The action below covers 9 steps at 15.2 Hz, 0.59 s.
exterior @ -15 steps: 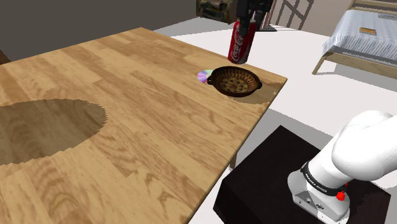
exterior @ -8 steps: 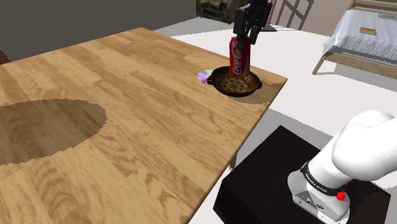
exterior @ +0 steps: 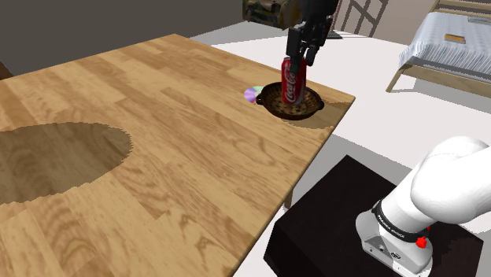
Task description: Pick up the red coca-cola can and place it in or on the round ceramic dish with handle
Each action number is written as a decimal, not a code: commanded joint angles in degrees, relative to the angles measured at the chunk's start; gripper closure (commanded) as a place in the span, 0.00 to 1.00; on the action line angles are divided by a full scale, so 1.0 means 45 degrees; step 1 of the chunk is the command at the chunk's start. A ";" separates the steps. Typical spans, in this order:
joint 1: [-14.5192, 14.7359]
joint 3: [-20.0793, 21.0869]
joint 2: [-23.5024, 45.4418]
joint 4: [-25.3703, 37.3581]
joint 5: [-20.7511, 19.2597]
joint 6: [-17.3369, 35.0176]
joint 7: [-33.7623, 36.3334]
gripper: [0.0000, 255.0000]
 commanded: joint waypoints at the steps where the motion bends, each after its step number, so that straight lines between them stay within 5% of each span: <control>1: 0.0002 0.0005 -0.0002 -0.0014 0.0002 0.0021 0.0004 1.00; 4: 0.0002 0.0005 -0.0002 -0.0014 0.0002 0.0021 0.0004 1.00; 5: 0.0001 0.0004 -0.0002 -0.0014 0.0002 0.0020 0.0004 0.00; 9: 0.0001 0.0004 -0.0002 -0.0014 0.0002 0.0021 0.0004 0.00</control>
